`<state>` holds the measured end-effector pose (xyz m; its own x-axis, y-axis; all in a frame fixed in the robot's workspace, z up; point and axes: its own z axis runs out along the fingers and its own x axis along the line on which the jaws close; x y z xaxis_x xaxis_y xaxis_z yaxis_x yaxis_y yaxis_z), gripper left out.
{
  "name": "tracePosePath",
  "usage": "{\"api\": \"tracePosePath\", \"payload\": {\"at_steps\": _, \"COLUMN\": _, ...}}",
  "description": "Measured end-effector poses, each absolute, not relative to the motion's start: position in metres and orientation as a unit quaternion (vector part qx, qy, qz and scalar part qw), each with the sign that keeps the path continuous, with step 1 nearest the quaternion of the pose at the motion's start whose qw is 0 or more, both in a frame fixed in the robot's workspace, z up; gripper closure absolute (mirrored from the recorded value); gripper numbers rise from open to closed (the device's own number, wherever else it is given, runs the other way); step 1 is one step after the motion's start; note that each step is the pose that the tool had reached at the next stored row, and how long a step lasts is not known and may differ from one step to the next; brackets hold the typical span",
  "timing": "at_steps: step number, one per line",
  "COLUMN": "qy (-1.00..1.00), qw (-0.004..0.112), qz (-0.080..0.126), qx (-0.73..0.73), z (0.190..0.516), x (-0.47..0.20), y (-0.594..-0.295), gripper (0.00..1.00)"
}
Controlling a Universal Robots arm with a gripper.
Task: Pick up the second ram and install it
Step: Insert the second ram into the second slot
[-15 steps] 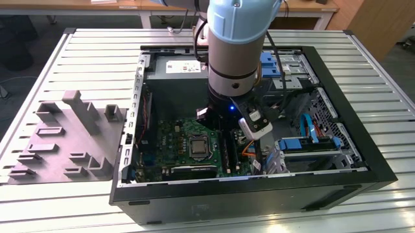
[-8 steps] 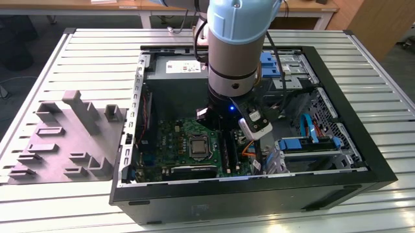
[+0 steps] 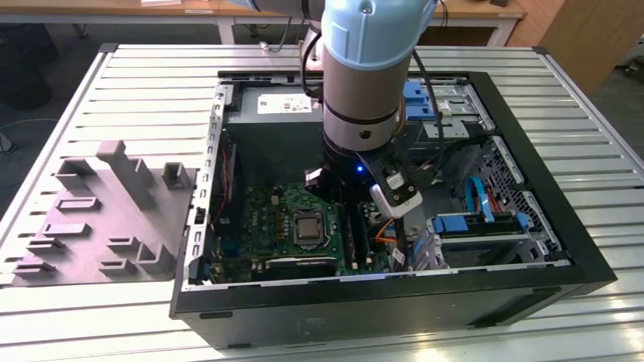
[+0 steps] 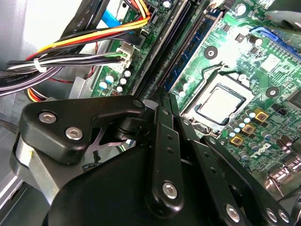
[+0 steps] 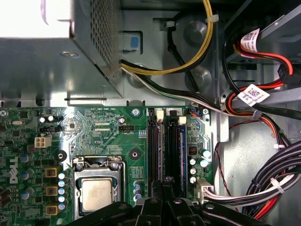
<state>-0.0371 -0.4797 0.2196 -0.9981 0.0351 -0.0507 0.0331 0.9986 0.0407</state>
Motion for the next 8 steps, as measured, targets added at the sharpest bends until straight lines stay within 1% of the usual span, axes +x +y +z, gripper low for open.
{"api": "tracePosePath", "payload": {"at_steps": 8, "qy": 0.999, "qw": 0.026, "qz": 0.02, "qx": 0.017, "z": 0.2185, "x": -0.0371, "y": -0.4797, "gripper": 0.88}}
